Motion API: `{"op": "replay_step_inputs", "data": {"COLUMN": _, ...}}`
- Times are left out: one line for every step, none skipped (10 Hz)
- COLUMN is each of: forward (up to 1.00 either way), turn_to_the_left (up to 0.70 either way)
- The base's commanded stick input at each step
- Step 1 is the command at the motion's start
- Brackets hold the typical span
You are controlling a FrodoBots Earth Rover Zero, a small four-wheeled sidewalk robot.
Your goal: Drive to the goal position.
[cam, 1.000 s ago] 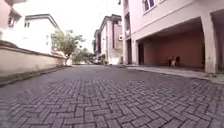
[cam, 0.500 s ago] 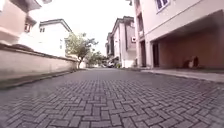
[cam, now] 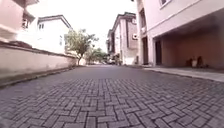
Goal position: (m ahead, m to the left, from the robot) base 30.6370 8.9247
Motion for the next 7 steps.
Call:
{"op": "replay_step_inputs", "data": {"forward": 0.7, "turn_to_the_left": 0.0}}
{"op": "replay_step_inputs", "data": {"forward": 0.7, "turn_to_the_left": 0.0}}
{"op": "replay_step_inputs", "data": {"forward": 0.7, "turn_to_the_left": 0.0}}
{"op": "replay_step_inputs", "data": {"forward": 0.7, "turn_to_the_left": 0.0}}
{"op": "replay_step_inputs", "data": {"forward": 0.7, "turn_to_the_left": 0.0}}
{"op": "replay_step_inputs", "data": {"forward": 0.7, "turn_to_the_left": 0.0}}
{"op": "replay_step_inputs", "data": {"forward": 0.7, "turn_to_the_left": 0.0}}
